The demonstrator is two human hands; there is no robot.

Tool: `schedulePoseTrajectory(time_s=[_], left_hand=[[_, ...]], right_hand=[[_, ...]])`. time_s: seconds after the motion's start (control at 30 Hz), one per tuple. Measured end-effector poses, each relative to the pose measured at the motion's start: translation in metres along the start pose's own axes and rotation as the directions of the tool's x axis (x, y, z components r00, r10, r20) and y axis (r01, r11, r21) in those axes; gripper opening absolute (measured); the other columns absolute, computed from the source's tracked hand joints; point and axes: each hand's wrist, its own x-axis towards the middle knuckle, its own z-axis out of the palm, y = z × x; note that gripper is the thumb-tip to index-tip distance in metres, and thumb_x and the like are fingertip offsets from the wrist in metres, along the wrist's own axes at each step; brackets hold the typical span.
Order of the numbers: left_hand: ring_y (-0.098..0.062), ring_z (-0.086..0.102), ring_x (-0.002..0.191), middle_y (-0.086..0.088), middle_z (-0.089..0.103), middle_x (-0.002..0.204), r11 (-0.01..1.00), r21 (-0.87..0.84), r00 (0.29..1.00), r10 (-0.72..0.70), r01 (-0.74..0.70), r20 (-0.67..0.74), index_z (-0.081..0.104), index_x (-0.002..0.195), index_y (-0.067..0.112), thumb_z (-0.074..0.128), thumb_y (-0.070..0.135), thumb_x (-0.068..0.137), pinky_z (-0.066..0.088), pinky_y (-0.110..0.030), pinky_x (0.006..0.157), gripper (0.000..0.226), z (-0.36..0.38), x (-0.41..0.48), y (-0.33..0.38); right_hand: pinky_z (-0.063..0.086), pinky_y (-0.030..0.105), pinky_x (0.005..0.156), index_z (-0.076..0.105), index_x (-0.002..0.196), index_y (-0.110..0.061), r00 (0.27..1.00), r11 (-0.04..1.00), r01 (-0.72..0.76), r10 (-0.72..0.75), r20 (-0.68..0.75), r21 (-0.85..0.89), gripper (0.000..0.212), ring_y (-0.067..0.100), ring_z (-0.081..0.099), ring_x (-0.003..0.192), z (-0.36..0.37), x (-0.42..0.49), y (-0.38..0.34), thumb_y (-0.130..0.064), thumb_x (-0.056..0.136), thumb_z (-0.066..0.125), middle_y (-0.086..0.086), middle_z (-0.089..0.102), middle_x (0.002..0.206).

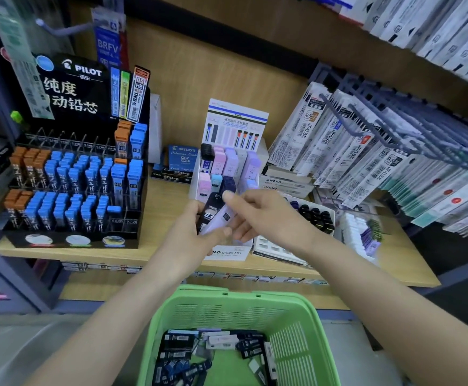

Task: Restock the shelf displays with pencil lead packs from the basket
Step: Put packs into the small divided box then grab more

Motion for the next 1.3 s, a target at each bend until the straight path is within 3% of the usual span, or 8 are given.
schedulePoseTrajectory(time_s=[0.1, 0.2, 0.4, 0.57, 0.67, 0.73, 1.03, 1.3], left_hand=[[-0.009, 0.047, 0.063, 0.001, 0.051, 0.077, 0.999, 0.053, 1.0, -0.004, 0.003, 0.023, 0.048, 0.096, 0.019, 0.06, 0.025, 0.091, 0.039, -0.014, 0.049, 0.015, 0.004, -0.001, 0.0], [-0.01, 0.05, 0.057, -0.003, 0.056, 0.078, 0.993, -0.046, 0.993, -0.105, 0.108, 0.059, 0.05, 0.105, 0.013, 0.047, 0.036, 0.096, 0.04, -0.022, 0.054, 0.025, 0.005, -0.001, 0.003], [-0.006, 0.041, 0.036, -0.003, 0.055, 0.071, 0.966, -0.179, 0.98, -0.195, 0.184, -0.046, 0.046, 0.083, 0.016, 0.036, 0.018, 0.102, 0.033, -0.018, 0.037, 0.021, 0.003, 0.003, 0.003], [-0.011, 0.04, 0.041, -0.003, 0.057, 0.072, 0.961, -0.215, 0.98, -0.19, 0.172, -0.063, 0.047, 0.086, 0.012, 0.038, 0.016, 0.102, 0.032, -0.021, 0.039, 0.019, 0.001, 0.005, 0.004], [-0.014, 0.04, 0.044, -0.003, 0.055, 0.071, 0.96, -0.224, 0.981, -0.185, 0.167, -0.063, 0.048, 0.087, 0.011, 0.039, 0.015, 0.101, 0.033, -0.023, 0.043, 0.018, 0.002, 0.005, 0.006], [-0.014, 0.04, 0.044, -0.004, 0.055, 0.07, 0.96, -0.225, 0.98, -0.185, 0.165, -0.069, 0.049, 0.087, 0.01, 0.039, 0.015, 0.101, 0.032, -0.024, 0.044, 0.018, 0.002, 0.005, 0.007], [-0.015, 0.041, 0.044, -0.005, 0.055, 0.07, 0.948, -0.267, 0.979, -0.195, 0.173, -0.056, 0.052, 0.087, 0.01, 0.042, 0.014, 0.1, 0.032, -0.027, 0.047, 0.017, 0.002, 0.009, 0.005], [-0.014, 0.041, 0.041, -0.006, 0.054, 0.064, 0.925, -0.338, 0.979, -0.2, 0.173, -0.048, 0.053, 0.083, 0.01, 0.041, 0.007, 0.097, 0.031, -0.021, 0.036, 0.019, 0.002, 0.012, 0.004]], right_hand=[[0.055, 0.019, 0.057, 0.057, 0.077, -0.009, 0.999, 0.998, -0.032, 0.032, 0.006, 0.056, 0.023, 0.008, 0.061, 0.05, 0.0, -0.002, 0.005, -0.027, 0.09, 0.06, 0.004, 0.065, 0.06], [0.057, 0.02, 0.064, 0.061, 0.082, -0.007, 0.998, 0.989, -0.052, 0.049, 0.027, 0.135, 0.016, 0.008, 0.064, 0.056, -0.009, -0.008, 0.007, -0.02, 0.091, 0.059, 0.002, 0.066, 0.063], [0.056, 0.02, 0.075, 0.063, 0.1, -0.01, 0.996, 0.972, -0.038, 0.055, -0.069, 0.233, 0.014, 0.013, 0.07, 0.078, -0.039, -0.012, 0.02, -0.003, 0.091, 0.057, 0.006, 0.072, 0.089], [0.053, 0.021, 0.075, 0.064, 0.085, -0.027, 0.956, 0.981, 0.067, -0.115, -0.268, -0.182, 0.022, 0.01, 0.065, 0.073, -0.049, -0.008, 0.04, -0.006, 0.087, 0.063, -0.008, 0.068, 0.081], [0.045, 0.004, 0.072, 0.07, 0.092, -0.018, 0.944, 0.915, 0.116, -0.223, -0.245, -0.386, 0.013, -0.004, 0.059, 0.073, -0.041, 0.001, 0.054, -0.009, 0.088, 0.062, -0.018, 0.062, 0.077], [0.042, 0.003, 0.073, 0.07, 0.102, -0.014, 0.943, 0.871, 0.122, -0.251, -0.218, -0.476, 0.016, -0.004, 0.057, 0.072, -0.036, 0.007, 0.063, -0.01, 0.09, 0.06, -0.014, 0.062, 0.08], [0.05, 0.034, 0.082, 0.059, 0.1, -0.013, 0.951, 0.82, 0.136, -0.266, -0.16, -0.556, 0.01, 0.017, 0.061, 0.088, -0.022, 0.027, 0.078, -0.011, 0.091, 0.058, -0.001, 0.064, 0.092], [0.046, 0.03, 0.071, 0.062, 0.103, -0.011, 0.932, 0.65, 0.145, -0.344, -0.118, -0.746, 0.013, 0.017, 0.056, 0.098, -0.014, 0.033, 0.085, -0.013, 0.091, 0.059, 0.0, 0.057, 0.105]])
